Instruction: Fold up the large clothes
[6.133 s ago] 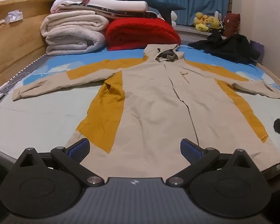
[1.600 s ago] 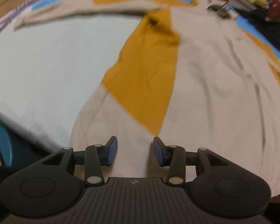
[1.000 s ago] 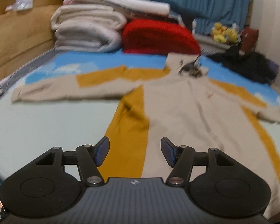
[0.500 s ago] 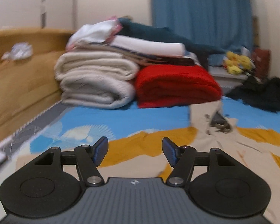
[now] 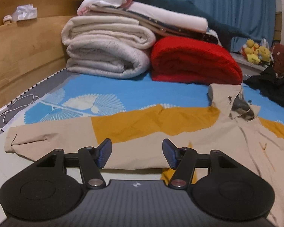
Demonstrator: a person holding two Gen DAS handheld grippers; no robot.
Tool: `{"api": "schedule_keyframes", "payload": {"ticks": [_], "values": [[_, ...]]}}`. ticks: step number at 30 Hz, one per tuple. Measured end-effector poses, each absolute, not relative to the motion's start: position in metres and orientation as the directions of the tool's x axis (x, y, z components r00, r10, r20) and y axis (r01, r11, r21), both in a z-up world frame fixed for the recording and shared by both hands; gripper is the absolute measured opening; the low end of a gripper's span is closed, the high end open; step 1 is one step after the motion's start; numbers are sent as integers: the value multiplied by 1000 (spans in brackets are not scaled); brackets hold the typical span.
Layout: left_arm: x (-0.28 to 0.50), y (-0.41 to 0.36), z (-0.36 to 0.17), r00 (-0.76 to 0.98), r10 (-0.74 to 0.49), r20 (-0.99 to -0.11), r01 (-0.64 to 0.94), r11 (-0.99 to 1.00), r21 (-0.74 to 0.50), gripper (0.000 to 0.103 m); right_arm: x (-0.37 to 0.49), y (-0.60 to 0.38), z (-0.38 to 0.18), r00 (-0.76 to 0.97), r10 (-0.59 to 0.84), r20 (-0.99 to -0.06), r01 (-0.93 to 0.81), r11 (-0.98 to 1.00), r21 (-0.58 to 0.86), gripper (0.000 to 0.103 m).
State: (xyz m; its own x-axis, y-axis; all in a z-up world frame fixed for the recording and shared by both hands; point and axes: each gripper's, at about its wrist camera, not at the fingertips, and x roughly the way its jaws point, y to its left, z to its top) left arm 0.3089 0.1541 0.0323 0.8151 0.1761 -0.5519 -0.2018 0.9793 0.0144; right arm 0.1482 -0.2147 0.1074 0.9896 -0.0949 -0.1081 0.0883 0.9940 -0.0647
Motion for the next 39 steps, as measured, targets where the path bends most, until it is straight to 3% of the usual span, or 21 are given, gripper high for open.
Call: {"api": "schedule_keyframes", "payload": {"ticks": [5, 7, 10, 17, 19, 22, 26, 33, 36, 39], "values": [[322, 194, 15, 778, 167, -605, -250, 967, -56, 31, 196, -193, 101, 989, -3, -149, -4, 999, -47, 56], [327, 212, 6, 752, 197, -629, -291, 956, -48, 27, 207, -190, 89, 981, 48, -186, -53, 998, -18, 56], [335, 236, -6, 719, 236, -654, -340, 940, -35, 27, 221, -184, 72, 960, 87, -265, -90, 996, 1, 55], [347, 312, -28, 678, 252, -690, -460, 878, -132, 27, 244, -175, 50, 928, 155, -338, -164, 986, 3, 48], [349, 332, -34, 671, 261, -694, -491, 858, -153, 28, 249, -178, 45, 918, 164, -362, -169, 985, 18, 30], [350, 364, -41, 647, 286, -707, -552, 816, -174, 34, 254, -180, 36, 904, 181, -388, -187, 982, 23, 18], [344, 404, -47, 630, 301, -716, -633, 733, -250, 57, 259, -183, 21, 886, 177, -428, -186, 982, 19, 17], [325, 461, -79, 573, 293, -765, -765, 527, -372, 57, 260, -174, 5, 829, 230, -510, -270, 963, -5, 22], [322, 468, -81, 599, 302, -742, -761, 503, -409, 57, 259, -167, 0, 817, 240, -524, -302, 953, -34, 24], [324, 470, -81, 621, 293, -727, -751, 489, -444, 50, 261, -163, -6, 795, 234, -559, -314, 948, -50, 24]]}}
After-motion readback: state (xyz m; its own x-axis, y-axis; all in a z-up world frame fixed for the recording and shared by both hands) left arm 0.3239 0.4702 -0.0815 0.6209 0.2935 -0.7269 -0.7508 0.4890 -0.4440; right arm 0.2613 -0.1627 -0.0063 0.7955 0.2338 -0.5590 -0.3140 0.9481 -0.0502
